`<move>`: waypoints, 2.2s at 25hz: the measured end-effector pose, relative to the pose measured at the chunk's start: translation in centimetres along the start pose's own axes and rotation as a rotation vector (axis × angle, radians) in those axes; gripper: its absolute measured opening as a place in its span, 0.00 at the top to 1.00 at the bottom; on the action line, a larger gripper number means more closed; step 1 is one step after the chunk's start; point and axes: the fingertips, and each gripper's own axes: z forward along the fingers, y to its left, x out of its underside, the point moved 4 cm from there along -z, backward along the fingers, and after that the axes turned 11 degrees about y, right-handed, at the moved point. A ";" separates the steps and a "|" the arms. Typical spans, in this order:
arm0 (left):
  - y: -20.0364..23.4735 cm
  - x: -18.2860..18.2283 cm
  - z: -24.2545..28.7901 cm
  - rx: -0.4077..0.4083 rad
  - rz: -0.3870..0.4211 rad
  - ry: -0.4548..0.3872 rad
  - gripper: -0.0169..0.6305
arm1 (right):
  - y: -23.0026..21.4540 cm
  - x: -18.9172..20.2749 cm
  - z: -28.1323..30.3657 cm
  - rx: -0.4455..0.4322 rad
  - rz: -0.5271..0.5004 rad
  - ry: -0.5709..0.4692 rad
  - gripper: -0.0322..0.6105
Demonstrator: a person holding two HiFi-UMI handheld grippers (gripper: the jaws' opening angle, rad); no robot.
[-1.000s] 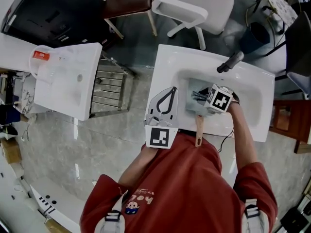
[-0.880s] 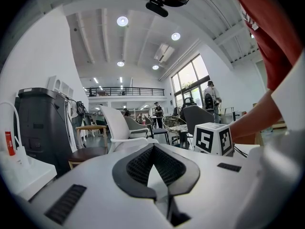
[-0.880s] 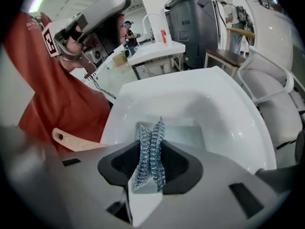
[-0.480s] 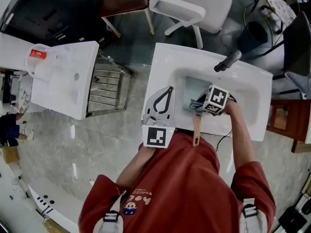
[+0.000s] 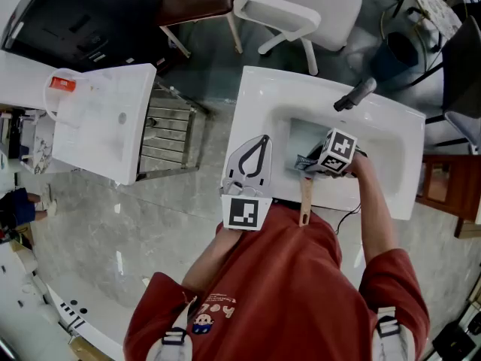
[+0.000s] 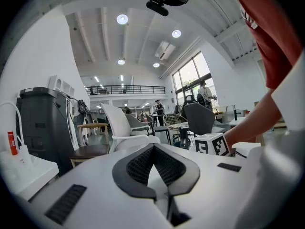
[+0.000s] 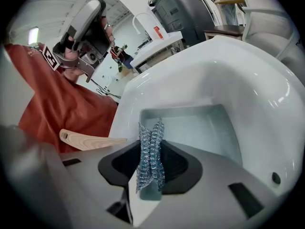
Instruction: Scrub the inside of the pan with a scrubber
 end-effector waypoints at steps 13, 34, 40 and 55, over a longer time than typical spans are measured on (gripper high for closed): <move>-0.3 0.8 0.0 -0.004 -0.008 0.028 0.96 | -4.2 0.1 0.6 0.112 0.024 -0.078 0.74; -0.2 1.1 -0.1 -0.020 -0.018 0.039 0.96 | -9.9 -0.6 1.5 0.589 -0.084 -0.030 0.74; -0.3 1.0 -0.2 -0.015 0.003 0.038 0.96 | -9.9 -0.7 1.6 0.616 -0.073 -0.036 0.74; -1.8 0.1 -0.2 0.027 -0.021 -0.001 0.96 | -6.1 -0.7 -4.5 0.523 -0.002 -0.058 0.73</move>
